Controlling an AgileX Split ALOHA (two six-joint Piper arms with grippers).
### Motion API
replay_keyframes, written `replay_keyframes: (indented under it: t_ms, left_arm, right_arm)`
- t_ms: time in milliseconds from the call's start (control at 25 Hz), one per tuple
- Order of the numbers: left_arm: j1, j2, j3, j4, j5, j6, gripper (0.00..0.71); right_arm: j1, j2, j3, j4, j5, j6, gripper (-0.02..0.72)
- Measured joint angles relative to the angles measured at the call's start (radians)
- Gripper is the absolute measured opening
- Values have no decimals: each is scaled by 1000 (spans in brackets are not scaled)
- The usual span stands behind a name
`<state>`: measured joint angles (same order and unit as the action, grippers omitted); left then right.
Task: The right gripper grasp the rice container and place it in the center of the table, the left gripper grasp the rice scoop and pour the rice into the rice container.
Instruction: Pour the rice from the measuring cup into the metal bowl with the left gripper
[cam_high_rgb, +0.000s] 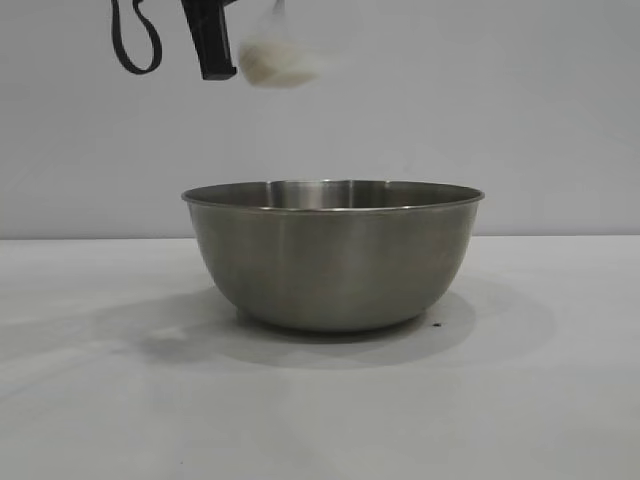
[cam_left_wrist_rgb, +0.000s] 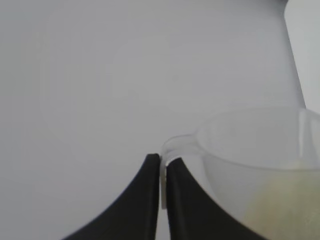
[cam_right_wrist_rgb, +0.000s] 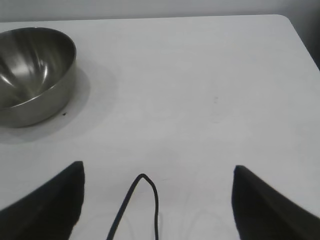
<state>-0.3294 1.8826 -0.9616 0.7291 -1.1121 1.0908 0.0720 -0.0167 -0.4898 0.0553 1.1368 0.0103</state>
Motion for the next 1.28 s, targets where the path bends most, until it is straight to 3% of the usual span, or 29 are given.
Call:
replay_keyframes:
  t_ms: [440,1280]
  left_arm:
    - [-1,39,0,64,32,282,0]
    - [-18,39,-1,126,41,584,0]
  right_arm:
    - [0,0,0,0,0,0,562]
    - [0,0,0,0,0,0,562]
